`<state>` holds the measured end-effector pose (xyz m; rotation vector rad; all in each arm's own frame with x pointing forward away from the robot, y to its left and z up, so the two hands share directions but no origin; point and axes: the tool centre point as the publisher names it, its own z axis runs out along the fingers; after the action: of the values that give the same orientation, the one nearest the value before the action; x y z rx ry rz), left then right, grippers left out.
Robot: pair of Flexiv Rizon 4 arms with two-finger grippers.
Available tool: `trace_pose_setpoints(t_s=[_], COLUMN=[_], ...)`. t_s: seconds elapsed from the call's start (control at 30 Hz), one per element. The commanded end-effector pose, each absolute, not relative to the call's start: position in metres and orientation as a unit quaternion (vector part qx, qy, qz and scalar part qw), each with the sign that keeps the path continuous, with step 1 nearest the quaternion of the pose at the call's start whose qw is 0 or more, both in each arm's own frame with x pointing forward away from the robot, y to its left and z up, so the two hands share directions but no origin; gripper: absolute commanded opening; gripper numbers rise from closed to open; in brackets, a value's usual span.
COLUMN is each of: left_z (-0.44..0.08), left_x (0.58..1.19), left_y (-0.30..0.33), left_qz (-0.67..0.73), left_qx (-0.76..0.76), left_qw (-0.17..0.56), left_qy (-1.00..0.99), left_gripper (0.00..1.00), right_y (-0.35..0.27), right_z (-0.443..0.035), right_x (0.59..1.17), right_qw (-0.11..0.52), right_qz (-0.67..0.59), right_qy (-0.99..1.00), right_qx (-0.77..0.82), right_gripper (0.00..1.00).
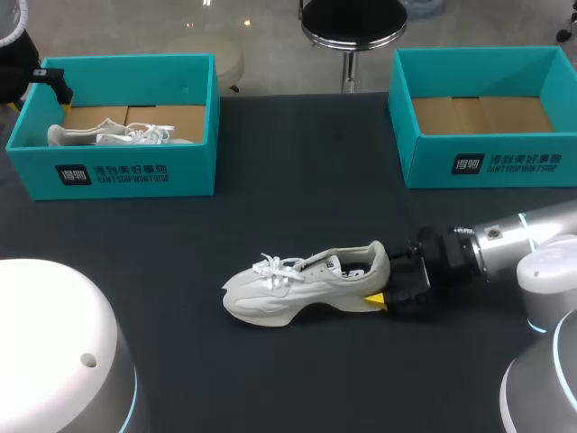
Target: Take the shoe out of the shoebox, open the shoe tongue, remove and reinsert the insole, then place the shoe into the shoebox
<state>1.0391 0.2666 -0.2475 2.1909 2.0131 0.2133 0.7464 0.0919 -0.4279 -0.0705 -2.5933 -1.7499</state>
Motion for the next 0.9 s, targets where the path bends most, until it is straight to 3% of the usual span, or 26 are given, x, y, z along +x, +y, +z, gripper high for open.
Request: trace_pose_setpoints(t_s=[0.03,0.53,0.9], left_z=[-0.243,-0.227,-0.225], left_x=[1.031,0.932,0.927], left_y=[0.256,0.161,0.153], left_qz=[0.076,0.071,0.083], left_qx=[0.682,0.601,0.592], left_qw=[0.05,0.04,0.049], left_qy=[0.726,0.795,0.801], left_gripper=[1.0,1.0,1.0], right_y=[0.097,0.097,0.097], right_z=[-0.434,-0.434,-0.434], right_x=[0.746,0.746,0.746], right_qw=[0.006,0.006,0.006], right_qz=[-0.558,-0.558,-0.558], right_qy=[-0.829,-0.829,-0.829], right_qx=[-0.023,-0.023,-0.023], right_gripper=[0.0,0.0,0.0])
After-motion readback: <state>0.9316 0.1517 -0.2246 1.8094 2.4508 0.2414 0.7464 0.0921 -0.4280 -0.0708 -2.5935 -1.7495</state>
